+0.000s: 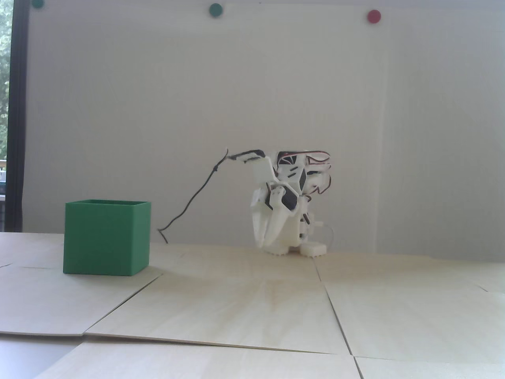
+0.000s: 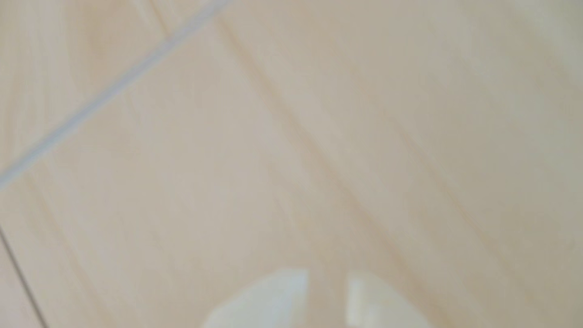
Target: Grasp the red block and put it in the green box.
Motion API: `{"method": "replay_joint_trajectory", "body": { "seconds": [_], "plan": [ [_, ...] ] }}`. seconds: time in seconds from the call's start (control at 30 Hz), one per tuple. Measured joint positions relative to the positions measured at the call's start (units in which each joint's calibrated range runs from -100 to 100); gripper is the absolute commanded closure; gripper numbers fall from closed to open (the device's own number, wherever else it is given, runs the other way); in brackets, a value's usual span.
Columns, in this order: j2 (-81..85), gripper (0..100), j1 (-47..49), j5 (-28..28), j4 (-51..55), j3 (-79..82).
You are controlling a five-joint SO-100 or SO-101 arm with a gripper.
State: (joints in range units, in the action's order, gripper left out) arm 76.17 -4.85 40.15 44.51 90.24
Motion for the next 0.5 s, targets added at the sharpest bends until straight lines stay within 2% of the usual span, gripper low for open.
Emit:
{"method": "replay_joint_trajectory", "body": {
  "seconds": [0.17, 0.37, 0.5],
  "plan": [
    [5.89, 98, 3.90, -0.67, 8.32, 5.64],
    [12.45, 98, 10.16, -1.18, 23.96, 5.91],
    [15.44, 98, 11.00, -1.18, 29.28, 5.91]
  ]
}}
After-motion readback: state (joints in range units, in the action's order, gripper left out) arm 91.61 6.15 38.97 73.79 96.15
